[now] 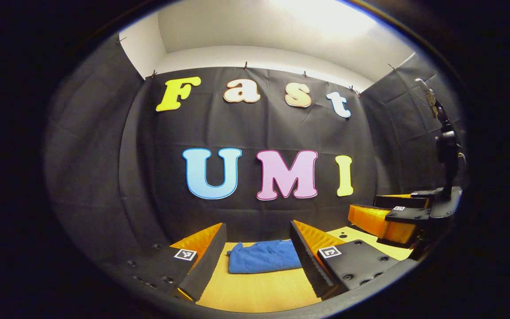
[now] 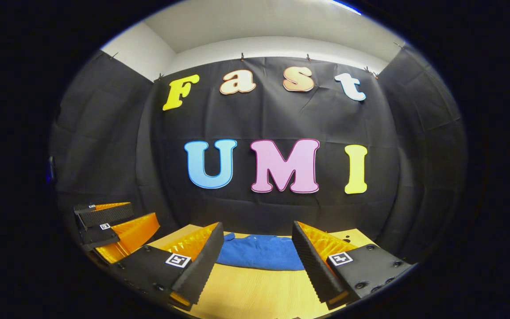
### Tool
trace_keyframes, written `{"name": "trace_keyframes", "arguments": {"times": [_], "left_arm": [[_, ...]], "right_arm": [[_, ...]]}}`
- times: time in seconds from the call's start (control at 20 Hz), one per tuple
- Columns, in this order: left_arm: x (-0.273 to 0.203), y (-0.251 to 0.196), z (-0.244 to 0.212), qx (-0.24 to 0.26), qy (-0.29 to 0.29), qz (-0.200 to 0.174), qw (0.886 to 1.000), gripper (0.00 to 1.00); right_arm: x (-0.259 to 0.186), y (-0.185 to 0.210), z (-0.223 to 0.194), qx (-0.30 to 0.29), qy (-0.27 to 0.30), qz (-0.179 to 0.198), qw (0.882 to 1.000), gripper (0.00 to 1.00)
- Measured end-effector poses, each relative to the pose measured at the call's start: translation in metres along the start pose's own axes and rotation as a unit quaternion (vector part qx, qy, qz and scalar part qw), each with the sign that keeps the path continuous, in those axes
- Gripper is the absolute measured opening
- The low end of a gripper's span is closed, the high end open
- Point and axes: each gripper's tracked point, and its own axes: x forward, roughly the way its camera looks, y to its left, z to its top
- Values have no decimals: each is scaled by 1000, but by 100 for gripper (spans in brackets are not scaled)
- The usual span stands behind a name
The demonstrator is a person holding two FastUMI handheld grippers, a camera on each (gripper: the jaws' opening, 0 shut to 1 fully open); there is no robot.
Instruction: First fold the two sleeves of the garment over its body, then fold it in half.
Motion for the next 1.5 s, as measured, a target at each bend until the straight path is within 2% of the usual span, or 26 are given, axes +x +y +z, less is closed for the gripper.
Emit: {"name": "trace_keyframes", "arguments": {"times": [0.1,0.2,0.25,0.3,0.35,0.45,0.5,0.6,0.65,0.7,0.8,0.85,1.05,1.1,1.45,1.5], "left_arm": [[-1,0,0,6,0,-2,1000,82],[-4,-1,1,15,-3,5,1000,82],[-7,-2,3,17,-8,9,1000,86],[-9,-3,4,18,-13,11,1000,82],[-11,-3,5,21,-15,15,1000,86],[-11,0,4,28,-18,25,999,86],[-12,0,3,28,-19,25,999,82],[-12,-2,-1,24,-16,22,999,86],[-13,-2,-3,22,-14,21,999,82],[-15,-2,-4,21,-11,22,999,86],[-15,-3,-7,26,-8,22,999,86],[-15,-3,-8,29,-6,21,999,82],[-15,-8,-6,43,-7,15,999,86],[-13,-9,-5,45,-8,13,999,82],[-15,-10,8,71,-19,10,997,82],[-16,-12,8,69,-18,7,997,86]], "right_arm": [[1,-7,6,-8,-4,-4,1000,97],[2,-10,4,-16,2,-2,1000,97],[3,-8,2,-15,7,4,1000,97],[3,-9,2,-13,9,6,1000,97],[3,-12,4,-11,9,7,1000,97],[2,-12,7,-9,8,10,1000,97],[3,-13,7,-12,7,12,1000,97],[3,-15,7,-21,7,14,1000,96],[4,-14,5,-22,10,16,1000,96],[5,-14,4,-20,11,18,1000,97],[4,-13,4,-18,12,18,1000,97],[4,-13,5,-20,11,19,1000,97],[3,-11,5,-30,9,22,999,97],[5,-10,5,-30,9,23,999,97],[5,-5,2,-33,16,24,999,97],[5,-4,0,-33,18,23,999,97]]}}
